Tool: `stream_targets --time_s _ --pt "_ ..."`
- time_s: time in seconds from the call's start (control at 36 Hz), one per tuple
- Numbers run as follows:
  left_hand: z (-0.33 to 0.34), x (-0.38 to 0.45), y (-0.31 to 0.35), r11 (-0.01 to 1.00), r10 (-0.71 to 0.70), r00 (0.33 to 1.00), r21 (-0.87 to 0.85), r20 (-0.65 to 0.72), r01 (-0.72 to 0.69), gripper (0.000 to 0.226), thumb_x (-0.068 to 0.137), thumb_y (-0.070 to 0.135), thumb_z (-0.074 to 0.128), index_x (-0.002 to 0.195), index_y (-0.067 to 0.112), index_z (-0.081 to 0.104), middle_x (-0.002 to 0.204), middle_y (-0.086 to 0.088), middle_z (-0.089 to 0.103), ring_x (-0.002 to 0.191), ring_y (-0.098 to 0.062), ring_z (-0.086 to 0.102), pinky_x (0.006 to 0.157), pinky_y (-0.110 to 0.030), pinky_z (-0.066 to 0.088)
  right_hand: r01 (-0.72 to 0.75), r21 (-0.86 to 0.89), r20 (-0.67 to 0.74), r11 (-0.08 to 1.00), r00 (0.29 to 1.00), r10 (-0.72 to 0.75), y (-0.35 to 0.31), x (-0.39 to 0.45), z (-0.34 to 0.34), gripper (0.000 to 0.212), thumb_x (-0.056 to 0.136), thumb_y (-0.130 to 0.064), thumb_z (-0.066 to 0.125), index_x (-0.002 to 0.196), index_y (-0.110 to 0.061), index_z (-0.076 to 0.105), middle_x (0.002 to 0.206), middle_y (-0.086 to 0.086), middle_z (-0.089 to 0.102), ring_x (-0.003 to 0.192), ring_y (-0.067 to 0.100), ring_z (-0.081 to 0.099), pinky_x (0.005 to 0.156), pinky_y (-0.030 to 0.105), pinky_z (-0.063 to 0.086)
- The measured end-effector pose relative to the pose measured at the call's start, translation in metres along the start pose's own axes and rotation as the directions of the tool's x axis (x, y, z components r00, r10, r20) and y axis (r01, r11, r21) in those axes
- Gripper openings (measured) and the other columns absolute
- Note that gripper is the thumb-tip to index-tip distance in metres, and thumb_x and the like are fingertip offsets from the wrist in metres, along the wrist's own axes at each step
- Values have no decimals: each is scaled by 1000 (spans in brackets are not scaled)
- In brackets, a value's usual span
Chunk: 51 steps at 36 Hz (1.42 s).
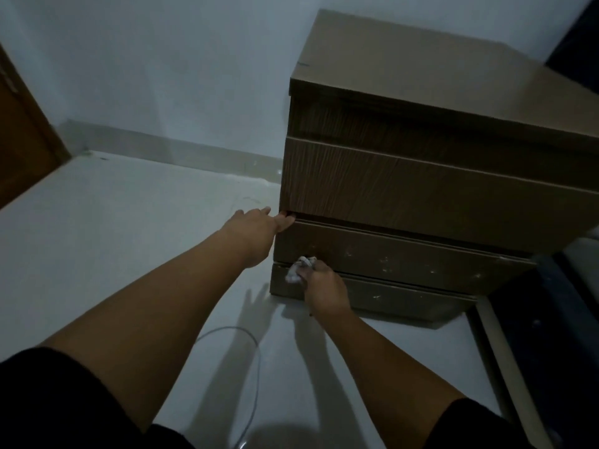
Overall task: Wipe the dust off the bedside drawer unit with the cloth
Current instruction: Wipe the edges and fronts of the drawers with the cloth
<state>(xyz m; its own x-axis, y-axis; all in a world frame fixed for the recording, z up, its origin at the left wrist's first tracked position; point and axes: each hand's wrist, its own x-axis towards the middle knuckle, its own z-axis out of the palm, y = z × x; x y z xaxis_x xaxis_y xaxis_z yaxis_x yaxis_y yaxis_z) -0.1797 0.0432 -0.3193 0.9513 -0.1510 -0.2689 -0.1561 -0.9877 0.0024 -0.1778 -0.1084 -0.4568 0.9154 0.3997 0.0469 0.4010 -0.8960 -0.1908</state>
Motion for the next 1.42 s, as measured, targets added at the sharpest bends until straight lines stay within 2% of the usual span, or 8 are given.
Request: stream_targets --time_s 0.33,0.47,0.61,0.86,0.97,1.11,1.28,1.42 --pt "-1 -7 28 999 17 996 38 -84 -14 66 92 5 47 152 20 22 152 -8 32 131 -28 44 104 -35 39 32 94 -454 995 891 14 -8 -5 -80 23 83 -10 63 106 -10 68 98 14 64 82 30 61 63 31 50" --pt "-3 0 35 998 -9 999 64 -35 12 69 91 9 53 151 16 20 152 -9 30 135 -27 40 105 -36 40 -20 88 -316 996 947 47 -4 2 -69 25 88 -11 57 111 -7 65 110 15 60 96 31 58 73 34 49" --pt "1 4 34 995 -3 999 95 -32 6 78 89 5 53 154 16 11 157 -8 19 139 -25 34 107 -37 41 -37 8 -238 999 970 38 -1 6 -39 23 61 -8 82 83 -10 74 81 11 69 64 26 66 48 25 52" --pt "11 11 32 997 13 998 74 -63 -8 71 93 4 44 154 17 11 158 -9 16 139 -28 32 106 -40 40 -155 -29 -16 987 988 155 7 13 -2 30 96 -10 42 116 -5 63 118 15 60 101 32 62 81 35 51" --pt "11 11 31 999 1 999 48 -46 1 77 90 4 49 154 19 9 160 -7 12 141 -27 30 108 -39 38 -184 12 78 983 980 183 13 10 -5 28 92 -11 51 117 -8 63 123 12 59 107 29 60 86 34 51" --pt "7 8 32 998 -14 1000 67 -24 16 80 89 6 53 154 19 9 159 -7 16 140 -27 32 110 -38 37 -108 8 -57 994 992 108 15 -17 -27 37 86 -13 61 122 -14 57 122 10 57 103 28 59 83 34 50" --pt "5 1 45 993 21 998 115 -51 -15 74 93 4 47 155 16 8 159 -6 18 142 -26 27 114 -34 28 -38 -69 -376 997 927 9 22 -34 -76 32 63 -8 79 93 -13 68 89 8 66 70 22 62 45 27 50" --pt "11 13 76 997 70 997 16 -41 -70 82 89 -3 49 154 16 4 161 -3 9 149 -24 10 118 -38 21 -81 -110 -392 991 920 32 35 -29 -100 29 63 -8 81 89 -11 70 89 7 66 71 22 62 42 27 50"
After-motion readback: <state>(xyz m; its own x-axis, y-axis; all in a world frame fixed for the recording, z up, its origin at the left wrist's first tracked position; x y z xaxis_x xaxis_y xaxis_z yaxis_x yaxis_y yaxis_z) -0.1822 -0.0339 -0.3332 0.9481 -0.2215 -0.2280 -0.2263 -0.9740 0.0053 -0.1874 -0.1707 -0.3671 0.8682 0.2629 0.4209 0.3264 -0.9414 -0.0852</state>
